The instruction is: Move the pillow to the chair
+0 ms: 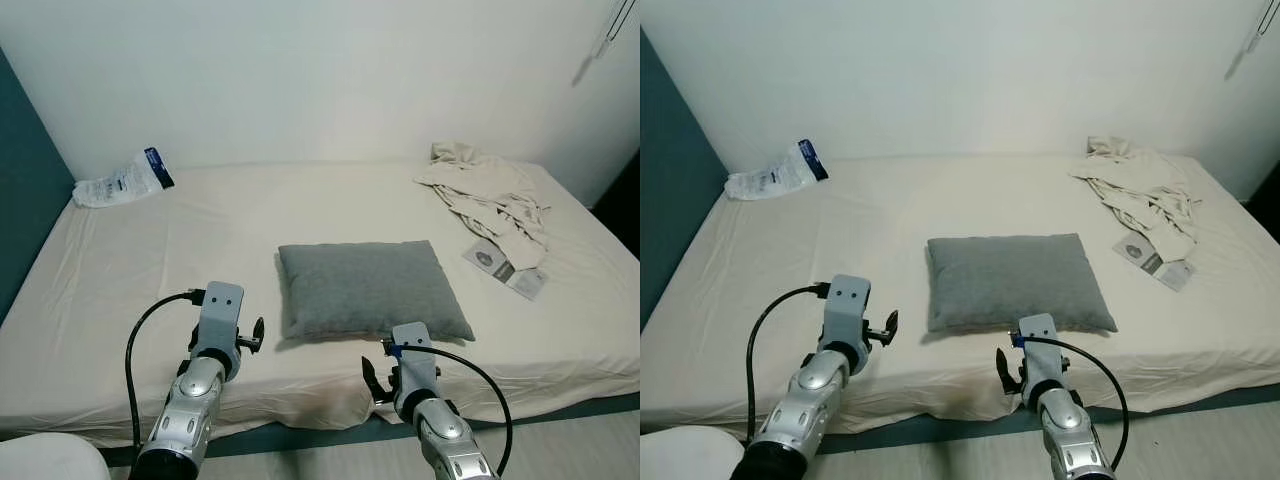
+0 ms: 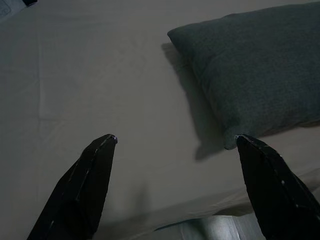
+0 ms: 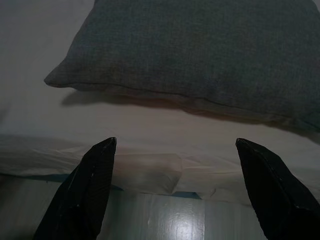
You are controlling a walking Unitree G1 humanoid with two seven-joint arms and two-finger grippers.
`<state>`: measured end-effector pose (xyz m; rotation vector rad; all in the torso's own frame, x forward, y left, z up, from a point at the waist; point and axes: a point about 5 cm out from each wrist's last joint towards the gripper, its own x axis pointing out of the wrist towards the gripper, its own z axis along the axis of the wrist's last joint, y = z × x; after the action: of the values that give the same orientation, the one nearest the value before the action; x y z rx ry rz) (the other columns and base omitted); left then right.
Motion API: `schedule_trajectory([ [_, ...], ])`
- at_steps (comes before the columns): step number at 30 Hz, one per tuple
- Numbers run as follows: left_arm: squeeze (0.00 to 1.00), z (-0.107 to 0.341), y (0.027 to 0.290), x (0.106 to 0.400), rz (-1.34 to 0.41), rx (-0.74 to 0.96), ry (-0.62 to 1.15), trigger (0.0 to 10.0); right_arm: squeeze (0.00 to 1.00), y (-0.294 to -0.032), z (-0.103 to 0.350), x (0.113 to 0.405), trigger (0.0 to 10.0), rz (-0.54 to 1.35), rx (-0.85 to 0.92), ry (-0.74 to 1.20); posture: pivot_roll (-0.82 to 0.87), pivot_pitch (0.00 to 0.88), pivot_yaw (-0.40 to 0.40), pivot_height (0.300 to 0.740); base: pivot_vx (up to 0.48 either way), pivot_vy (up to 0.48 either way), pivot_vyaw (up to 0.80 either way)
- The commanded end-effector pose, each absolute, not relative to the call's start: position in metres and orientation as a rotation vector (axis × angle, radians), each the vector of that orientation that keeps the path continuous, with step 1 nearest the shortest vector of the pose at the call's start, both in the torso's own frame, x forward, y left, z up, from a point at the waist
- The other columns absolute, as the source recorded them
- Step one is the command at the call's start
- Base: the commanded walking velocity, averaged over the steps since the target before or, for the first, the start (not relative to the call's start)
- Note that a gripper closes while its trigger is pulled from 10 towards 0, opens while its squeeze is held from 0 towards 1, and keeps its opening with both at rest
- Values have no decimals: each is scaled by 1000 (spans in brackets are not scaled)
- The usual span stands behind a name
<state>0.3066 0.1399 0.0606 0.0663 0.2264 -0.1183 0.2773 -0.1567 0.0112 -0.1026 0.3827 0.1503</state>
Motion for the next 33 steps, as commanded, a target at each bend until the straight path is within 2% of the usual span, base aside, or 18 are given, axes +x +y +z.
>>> schedule_trajectory([
  [1,0,59,141,305,-112,53,224,10000,0,-158,9,275,10000,146,-91,396,-37,85,-5,740,0,0,0],
  [7,0,62,138,304,-136,22,194,10000,0,-158,9,275,10000,146,-91,395,-38,81,-5,740,0,0,0],
  [23,0,63,136,302,-155,-15,187,10000,0,-156,10,275,10000,156,-94,395,-38,83,-16,740,343,0,0],
  [33,0,62,143,299,-109,-14,190,10000,0,-155,10,277,10000,168,-96,397,-26,90,-27,740,0,0,0],
])
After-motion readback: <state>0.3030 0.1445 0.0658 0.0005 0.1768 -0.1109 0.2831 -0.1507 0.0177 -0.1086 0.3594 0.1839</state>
